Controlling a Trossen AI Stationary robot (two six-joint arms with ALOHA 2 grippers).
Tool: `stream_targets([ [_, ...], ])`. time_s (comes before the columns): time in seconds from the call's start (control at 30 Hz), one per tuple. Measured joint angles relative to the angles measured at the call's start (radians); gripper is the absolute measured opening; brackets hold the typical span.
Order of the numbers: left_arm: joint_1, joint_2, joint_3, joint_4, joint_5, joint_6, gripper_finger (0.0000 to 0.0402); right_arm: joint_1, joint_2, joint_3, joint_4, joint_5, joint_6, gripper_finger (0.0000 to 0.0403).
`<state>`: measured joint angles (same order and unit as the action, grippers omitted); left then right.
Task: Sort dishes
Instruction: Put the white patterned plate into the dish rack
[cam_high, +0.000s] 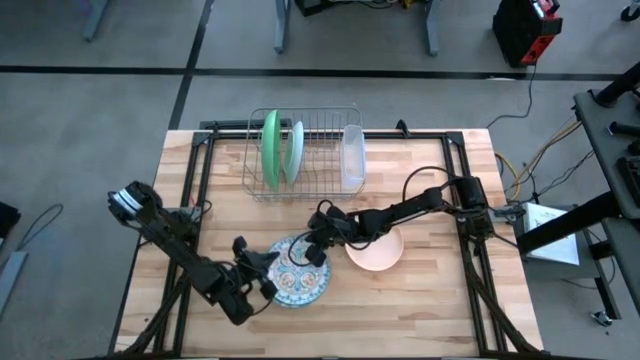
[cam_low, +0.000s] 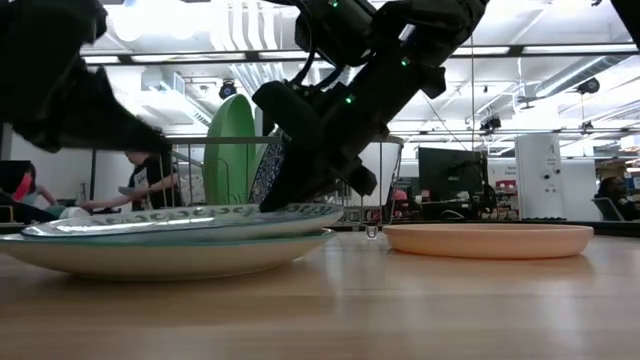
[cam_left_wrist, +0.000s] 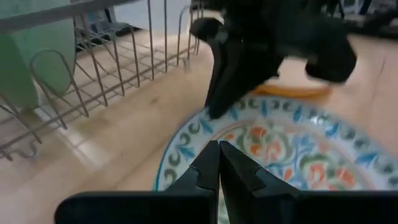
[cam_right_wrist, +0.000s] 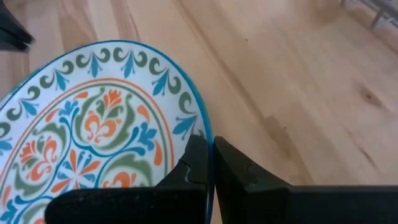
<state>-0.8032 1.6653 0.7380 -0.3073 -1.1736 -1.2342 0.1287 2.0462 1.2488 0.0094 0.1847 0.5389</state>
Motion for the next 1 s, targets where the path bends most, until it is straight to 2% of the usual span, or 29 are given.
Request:
stream_targets([
  [0.1, 0.001, -0.044, 0.000, -0.004, -0.012, -0.028, 0.0000, 0.000, -0.006, 0.000, 0.005, 0.016, -0.016, 0.0001],
  [0.23, 0.001, -0.111, -0.023, -0.006, -0.003, -0.172, 0.0000, 0.000, -0.011, 0.001, 0.020, 0.036, -0.036, 0.0001],
  [0.3, 0.000, -0.143, -0.050, -0.007, 0.047, -0.245, 0.0000, 0.000, -0.011, 0.001, 0.024, 0.037, -0.044, 0.0001],
  [0.4, -0.002, -0.147, -0.075, 0.053, 0.149, -0.222, 0.0000, 0.000, -0.011, 0.001, 0.026, 0.047, -0.054, 0.0001],
  [0.5, 0.002, -0.105, -0.087, 0.184, 0.244, -0.091, 0.0000, 0.000, -0.011, 0.001, 0.031, 0.053, -0.058, 0.0001],
  [0.6, 0.002, -0.044, -0.085, 0.279, 0.281, -0.006, 0.0000, 0.000, -0.011, 0.002, 0.043, 0.054, -0.069, 0.0001],
  [0.8, 0.008, 0.085, -0.034, 0.279, 0.353, -0.024, 0.0000, 0.000, -0.013, 0.012, 0.048, 0.053, -0.080, 0.0001],
  [1.0, 0.017, 0.206, 0.025, 0.290, 0.318, -0.068, 0.0000, -0.002, -0.014, 0.026, -0.001, 0.037, -0.081, 0.0000],
])
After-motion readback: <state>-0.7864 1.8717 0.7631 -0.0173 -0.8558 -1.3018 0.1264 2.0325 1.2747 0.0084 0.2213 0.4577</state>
